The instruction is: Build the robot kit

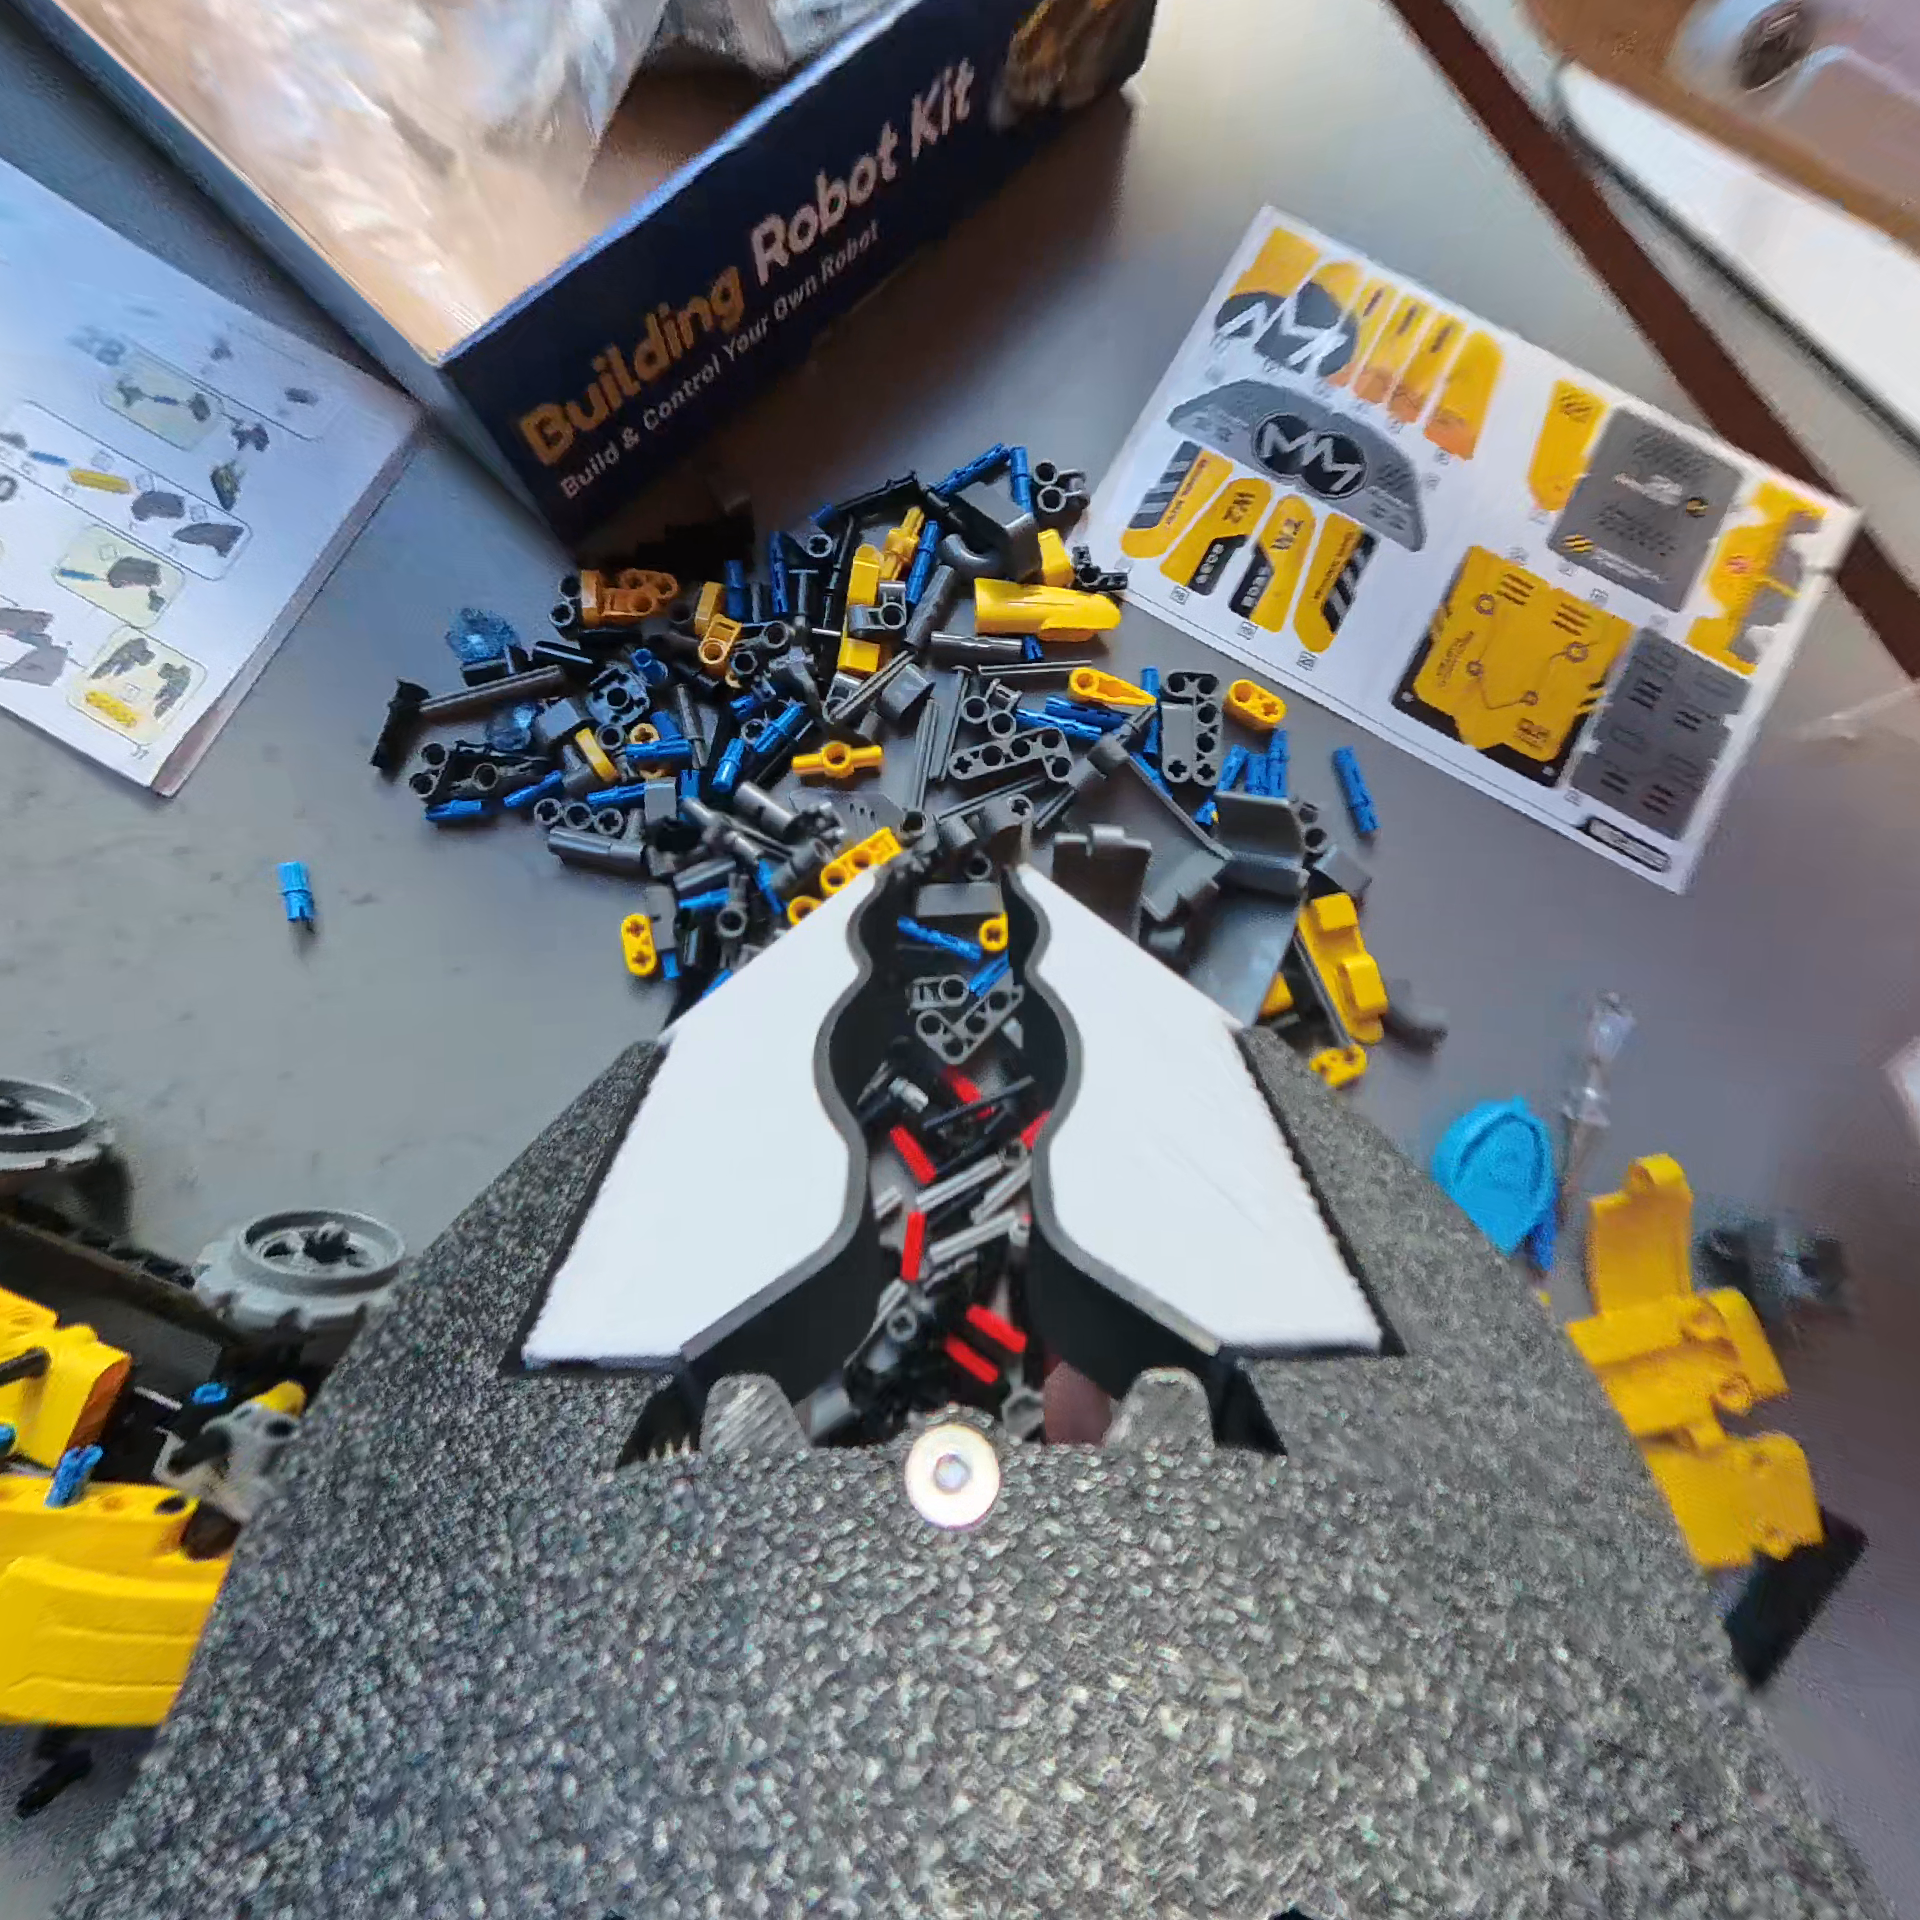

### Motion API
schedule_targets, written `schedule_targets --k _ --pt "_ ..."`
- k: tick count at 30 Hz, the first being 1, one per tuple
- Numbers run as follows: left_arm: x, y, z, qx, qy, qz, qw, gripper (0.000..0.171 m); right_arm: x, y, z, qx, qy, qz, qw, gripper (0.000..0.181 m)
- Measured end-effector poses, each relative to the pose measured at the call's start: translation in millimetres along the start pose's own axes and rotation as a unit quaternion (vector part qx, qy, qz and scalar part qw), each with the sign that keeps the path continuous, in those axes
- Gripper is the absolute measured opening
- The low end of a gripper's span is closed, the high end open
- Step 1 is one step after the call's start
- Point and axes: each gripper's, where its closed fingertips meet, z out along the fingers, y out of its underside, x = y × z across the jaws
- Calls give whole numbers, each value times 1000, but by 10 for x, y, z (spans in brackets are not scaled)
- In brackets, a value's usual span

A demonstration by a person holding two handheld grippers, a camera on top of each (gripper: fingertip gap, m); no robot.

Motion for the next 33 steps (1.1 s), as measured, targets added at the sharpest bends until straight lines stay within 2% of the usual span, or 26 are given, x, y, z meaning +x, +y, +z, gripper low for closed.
schedule_targets --k 3,7,9,11,15,17,19,21,23,25,29,31,33 --pt "-319 -360 411 -72 -11 50 996 50 15 22 -257 59 24 13 998 22" --pt "-573 -507 1320 -218 37 89 971 56 129 52 -571 144 38 26 988 22" --pt "-632 -477 1802 -272 62 149 949 55 248 91 -711 170 52 31 984 22" --pt "-736 -382 2242 -300 71 222 925 57 310 111 -847 191 45 38 980 22" --pt "-575 73 2785 -383 154 200 889 54 418 149 -992 237 38 61 969 17" --pt "-518 268 2920 -418 163 203 870 52 457 203 -996 233 42 64 969 18" --pt "-677 424 2966 -461 118 243 845 53 477 232 -1004 236 46 66 968 18" --pt "-726 398 2963 -463 105 251 843 40 424 232 -996 243 30 72 967 17" --pt "-923 376 2915 -484 66 285 825 47 334 240 -944 241 8 72 968 17" --pt "-941 299 2899 -471 66 301 826 48 295 284 -872 221 10 59 973 19" --pt "-839 134 2887 -450 81 269 848 50 361 335 -850 208 42 40 976 18" --pt "-647 171 2859 -446 128 244 852 51 393 331 -878 215 39 53 974 18" --pt "-554 231 2857 -438 144 264 847 52 440 331 -916 224 35 68 972 18"
